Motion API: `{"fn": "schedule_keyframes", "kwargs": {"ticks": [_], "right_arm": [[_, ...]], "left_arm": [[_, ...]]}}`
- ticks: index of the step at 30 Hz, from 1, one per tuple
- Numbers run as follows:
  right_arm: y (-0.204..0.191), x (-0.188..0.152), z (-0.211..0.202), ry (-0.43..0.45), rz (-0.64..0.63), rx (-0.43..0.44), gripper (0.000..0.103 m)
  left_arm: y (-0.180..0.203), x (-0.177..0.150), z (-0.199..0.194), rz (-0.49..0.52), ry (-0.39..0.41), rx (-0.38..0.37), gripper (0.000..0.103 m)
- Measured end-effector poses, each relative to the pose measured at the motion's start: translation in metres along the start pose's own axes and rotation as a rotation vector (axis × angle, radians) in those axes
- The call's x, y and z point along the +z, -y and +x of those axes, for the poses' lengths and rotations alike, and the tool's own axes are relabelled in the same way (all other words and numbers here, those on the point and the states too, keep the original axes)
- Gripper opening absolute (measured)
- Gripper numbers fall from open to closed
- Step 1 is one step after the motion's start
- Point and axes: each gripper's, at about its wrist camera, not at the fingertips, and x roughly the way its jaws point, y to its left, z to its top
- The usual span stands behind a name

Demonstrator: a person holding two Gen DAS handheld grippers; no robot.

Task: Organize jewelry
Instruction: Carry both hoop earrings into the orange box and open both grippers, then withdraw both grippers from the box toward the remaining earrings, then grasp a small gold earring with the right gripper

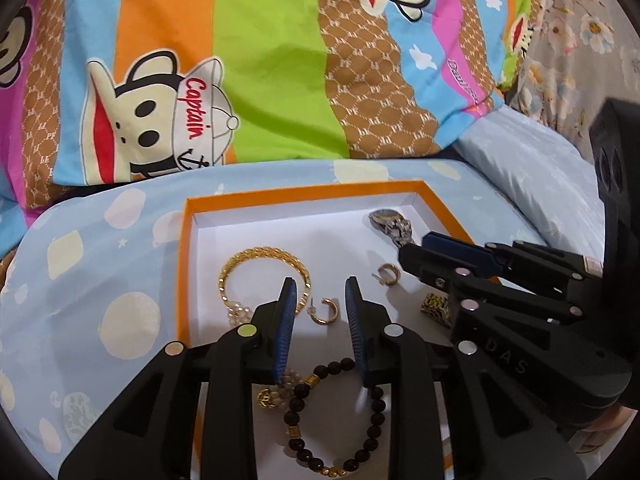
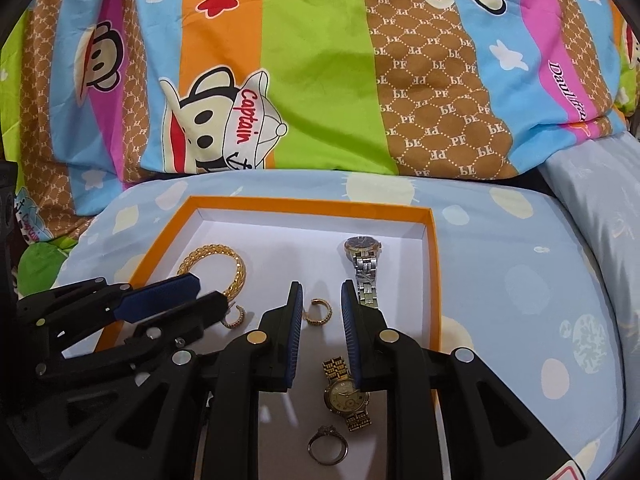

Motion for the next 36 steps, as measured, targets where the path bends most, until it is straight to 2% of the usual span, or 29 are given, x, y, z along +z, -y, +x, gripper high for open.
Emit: {"fn": "schedule_keyframes", "kwargs": {"ticks": [7,13,20,27,32,36], "right_arm": [[0.007,0.0,-0.045,0.086,0.019,-0.017,0.02],[0.009,-0.035,-0.091,0.101,0.028,-0.025,0.02],[-0.009,-0.102,-0.127,0.053,0.015,0.0,0.02],[-0.042,-0.162,-0.146,-0.013,-0.009,0.069,0.021],[-0.068,-0.187,-0.147,-0.056,-0.024,0.142,0.023],[-0.085,-0.196,-0.147,-0.066,-0.051,0.17,0.032]], "left_arm": [[-0.019,0.005,-0.039,-0.067,0.082,0.005,0.024],[-0.021,-0.018,-0.083,-0.058,0.114,0.021,0.024],[-0.021,-0.072,-0.112,-0.061,0.056,0.031,0.026],[-0.023,-0.129,-0.126,-0.089,-0.032,0.036,0.026],[-0.019,-0.154,-0.139,-0.088,-0.043,0.04,0.026],[-0.02,-0.165,-0.141,-0.103,-0.054,0.038,0.026]]}}
